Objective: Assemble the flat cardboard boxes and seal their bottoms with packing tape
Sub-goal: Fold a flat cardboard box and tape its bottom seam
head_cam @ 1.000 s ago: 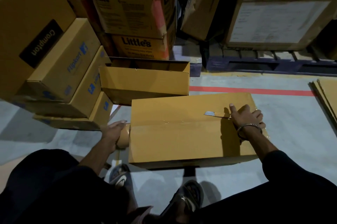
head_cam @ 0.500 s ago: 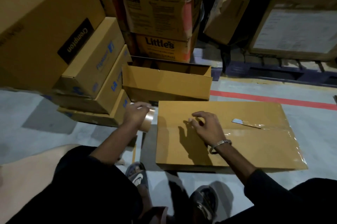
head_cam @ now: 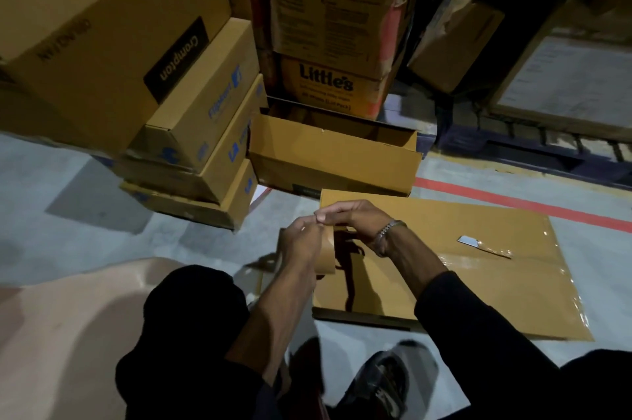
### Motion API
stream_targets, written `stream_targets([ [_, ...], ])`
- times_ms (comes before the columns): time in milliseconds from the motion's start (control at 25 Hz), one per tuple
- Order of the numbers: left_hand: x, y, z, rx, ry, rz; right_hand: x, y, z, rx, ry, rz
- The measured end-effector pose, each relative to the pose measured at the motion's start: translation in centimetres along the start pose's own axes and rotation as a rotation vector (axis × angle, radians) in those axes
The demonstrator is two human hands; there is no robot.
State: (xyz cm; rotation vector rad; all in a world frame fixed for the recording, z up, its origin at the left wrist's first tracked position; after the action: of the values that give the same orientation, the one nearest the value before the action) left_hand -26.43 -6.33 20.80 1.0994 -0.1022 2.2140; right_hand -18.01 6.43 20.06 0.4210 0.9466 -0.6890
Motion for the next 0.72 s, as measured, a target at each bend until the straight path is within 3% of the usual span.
stream_targets([
  [120,-0.4,-0.1,0.2,-0.019,-0.002,-0.052,-0.6,0.8,0.0,0.066,0.058,0.075],
  [280,0.4,0.0,0.5,0.063,-0.215,-0.18,-0.9,1.1,-0.9,0.194,0.04,-0.021],
  [520,-0.5,1.1,2.0,0.156,-0.227,-0.077,-0.7,0.5,-2.9,0.125,-0.047,-0.105],
  [720,-3.4,3.3,4.8,0.343,-0.205,-0.137,-2.4,3.1,-6.6,0.321,0.044,-0.05],
])
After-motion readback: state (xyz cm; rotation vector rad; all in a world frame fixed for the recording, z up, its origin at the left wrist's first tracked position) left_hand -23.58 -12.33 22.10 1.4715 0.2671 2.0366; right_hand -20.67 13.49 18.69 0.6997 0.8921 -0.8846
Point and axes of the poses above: each hand's wrist, its own z-axis away from the middle knuckle, its own y-axis out of the back of the hand, x = y × z, the point moved 10 cm from there along -z, towards the middle knuckle, and after that the axes turned 7 degrees about x, right-handed, at the moved point
